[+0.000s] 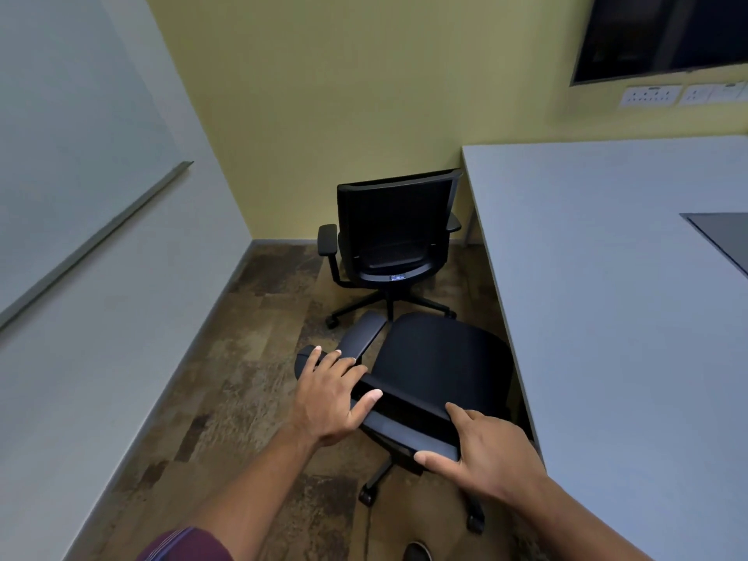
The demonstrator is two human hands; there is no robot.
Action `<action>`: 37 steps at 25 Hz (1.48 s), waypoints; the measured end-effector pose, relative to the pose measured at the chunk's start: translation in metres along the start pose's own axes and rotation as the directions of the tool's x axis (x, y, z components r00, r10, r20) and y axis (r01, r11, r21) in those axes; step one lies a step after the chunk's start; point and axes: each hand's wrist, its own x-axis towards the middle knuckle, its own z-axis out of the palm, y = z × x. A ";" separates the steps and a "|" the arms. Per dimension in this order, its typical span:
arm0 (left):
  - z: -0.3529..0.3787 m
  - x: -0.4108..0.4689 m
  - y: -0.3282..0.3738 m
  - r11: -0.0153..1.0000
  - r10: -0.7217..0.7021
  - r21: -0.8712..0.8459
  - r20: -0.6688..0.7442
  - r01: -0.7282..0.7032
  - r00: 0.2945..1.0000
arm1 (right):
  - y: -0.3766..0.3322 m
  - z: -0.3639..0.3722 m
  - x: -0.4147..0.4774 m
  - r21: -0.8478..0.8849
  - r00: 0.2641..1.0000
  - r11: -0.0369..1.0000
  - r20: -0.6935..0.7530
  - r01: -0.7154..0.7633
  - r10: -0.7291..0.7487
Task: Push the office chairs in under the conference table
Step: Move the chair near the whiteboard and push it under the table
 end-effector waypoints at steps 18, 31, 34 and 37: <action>0.009 0.073 -0.068 0.939 0.316 -0.104 -0.118 -0.328 0.941 | -0.021 0.000 0.038 -0.002 0.957 0.963 -0.115 -0.268 0.266; 0.013 0.090 -0.131 0.846 0.517 -0.093 -0.092 -0.525 0.851 | -0.119 0.024 0.032 0.018 0.854 0.868 -0.171 -0.497 0.492; 0.012 0.106 -0.137 0.823 0.554 -0.094 -0.088 -0.561 0.828 | -0.134 0.026 0.031 0.024 0.829 0.844 -0.173 -0.535 0.531; 0.011 0.125 -0.143 0.782 0.610 -0.094 -0.091 -0.616 0.787 | -0.143 0.026 0.040 0.027 0.800 0.817 -0.189 -0.576 0.570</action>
